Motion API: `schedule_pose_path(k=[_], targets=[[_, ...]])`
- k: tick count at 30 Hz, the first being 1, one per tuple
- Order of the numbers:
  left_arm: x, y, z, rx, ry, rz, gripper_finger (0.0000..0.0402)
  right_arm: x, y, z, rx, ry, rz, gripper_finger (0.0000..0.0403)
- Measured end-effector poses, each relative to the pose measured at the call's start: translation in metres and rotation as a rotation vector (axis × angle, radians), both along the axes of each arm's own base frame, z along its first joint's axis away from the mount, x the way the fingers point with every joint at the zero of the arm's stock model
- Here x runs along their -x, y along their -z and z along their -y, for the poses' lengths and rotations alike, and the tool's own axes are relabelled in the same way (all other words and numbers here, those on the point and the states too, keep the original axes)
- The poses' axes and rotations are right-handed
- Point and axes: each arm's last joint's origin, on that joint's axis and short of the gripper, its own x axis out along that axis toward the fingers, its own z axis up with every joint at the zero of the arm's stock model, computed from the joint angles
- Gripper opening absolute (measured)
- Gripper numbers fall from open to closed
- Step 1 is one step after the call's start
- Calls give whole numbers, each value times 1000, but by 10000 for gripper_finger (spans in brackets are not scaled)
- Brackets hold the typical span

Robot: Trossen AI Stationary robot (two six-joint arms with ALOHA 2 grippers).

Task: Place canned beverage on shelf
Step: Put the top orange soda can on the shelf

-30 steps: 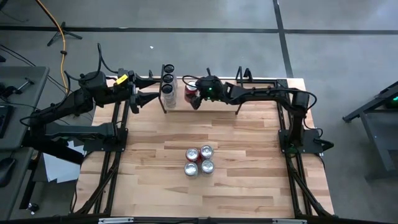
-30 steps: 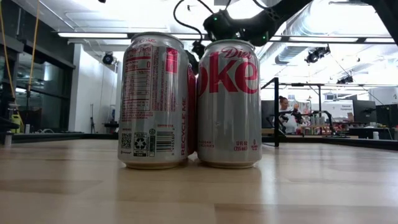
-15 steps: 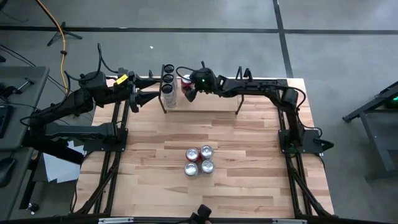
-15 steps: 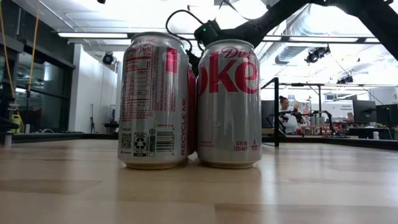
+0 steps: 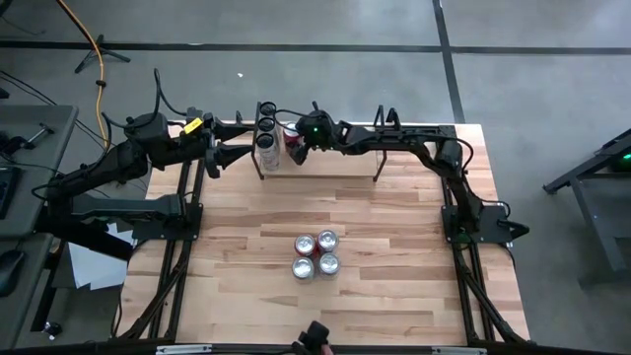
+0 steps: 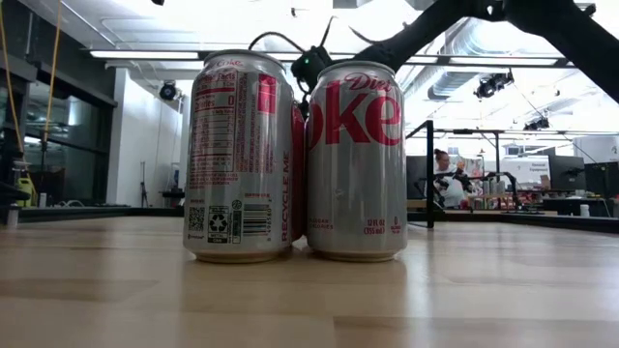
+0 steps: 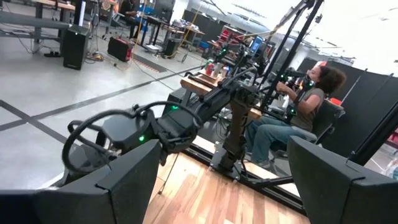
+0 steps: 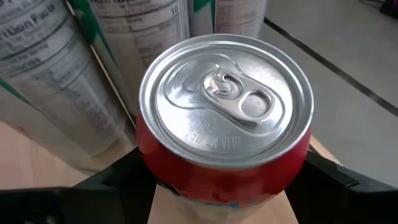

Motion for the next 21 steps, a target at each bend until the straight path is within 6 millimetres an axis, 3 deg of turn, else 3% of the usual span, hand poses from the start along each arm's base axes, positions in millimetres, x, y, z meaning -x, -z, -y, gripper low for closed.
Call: schedule_pose_path(k=[10, 21], targets=[[0, 0, 0, 0, 0, 0, 304, -3, 4, 1, 30, -14, 3, 346], [0, 0, 0, 0, 0, -1, 304, -3, 3, 1, 62, -34, -8, 354]])
